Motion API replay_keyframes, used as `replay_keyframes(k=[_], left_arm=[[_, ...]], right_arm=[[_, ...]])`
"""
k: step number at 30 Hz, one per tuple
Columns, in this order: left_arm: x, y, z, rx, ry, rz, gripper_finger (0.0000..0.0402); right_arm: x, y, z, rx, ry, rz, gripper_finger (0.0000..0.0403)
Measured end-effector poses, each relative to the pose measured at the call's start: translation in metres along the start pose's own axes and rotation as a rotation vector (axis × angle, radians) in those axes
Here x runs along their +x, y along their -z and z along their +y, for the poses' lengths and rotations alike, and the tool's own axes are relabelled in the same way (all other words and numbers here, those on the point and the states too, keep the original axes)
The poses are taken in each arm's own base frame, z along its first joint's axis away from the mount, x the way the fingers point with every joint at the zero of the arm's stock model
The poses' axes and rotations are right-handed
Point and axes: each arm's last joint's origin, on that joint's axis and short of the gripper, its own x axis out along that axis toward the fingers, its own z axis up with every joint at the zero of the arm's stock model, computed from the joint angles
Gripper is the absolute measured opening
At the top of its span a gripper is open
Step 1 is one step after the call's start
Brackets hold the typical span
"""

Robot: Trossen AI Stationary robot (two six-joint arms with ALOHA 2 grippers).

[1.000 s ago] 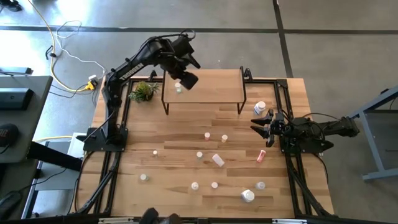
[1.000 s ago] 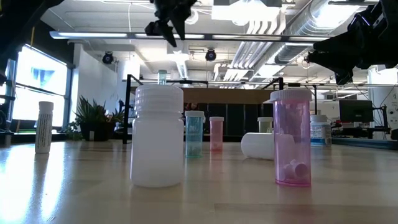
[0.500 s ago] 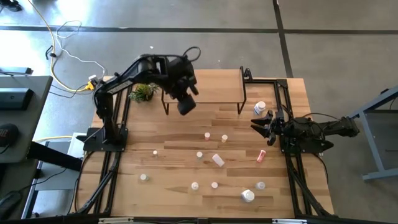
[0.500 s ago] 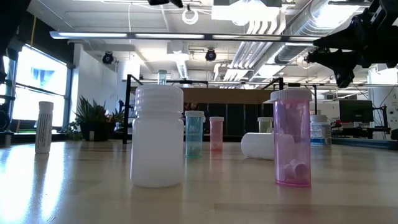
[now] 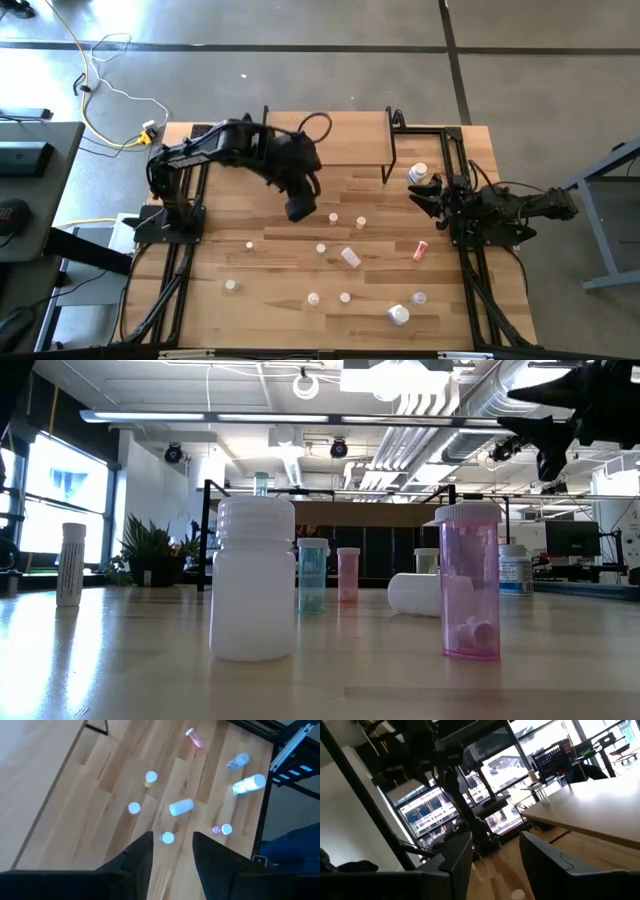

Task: Pick and place medicine bottles onto shelf by color
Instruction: Put the yellow pill bottle on the shelf

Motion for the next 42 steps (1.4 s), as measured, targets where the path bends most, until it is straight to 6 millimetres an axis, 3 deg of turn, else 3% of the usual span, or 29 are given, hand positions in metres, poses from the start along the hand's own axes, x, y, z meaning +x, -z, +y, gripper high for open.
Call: replay_keyframes(k=[9, 21, 26, 33, 42], left_arm=[[0.000, 0.012, -0.025, 0.003, -0.042, -0.025, 0.0103], [0.054, 0.033, -0.050, 0.017, -0.032, 0.012, 0.0065], [0.059, 0.042, -0.053, -0.019, 0.030, -0.058, 0.0052], [0.053, 0.073, -0.038, -0.104, 0.032, -0.124, 0.0046], [0.037, 0.110, -0.017, -0.157, 0.023, -0.309, 0.0046]], right_arm=[[-0.003, -0.038, 0.017, -0.044, -0.031, -0.078, 0.0156], [0.006, -0.084, 0.041, -0.177, 0.076, 0.079, 0.0156], [0.019, -0.093, 0.050, -0.204, 0.111, 0.167, 0.0156], [0.037, -0.097, 0.059, -0.234, 0.172, 0.309, 0.0156], [0.061, -0.087, 0.064, -0.271, 0.206, 0.426, 0.0156]])
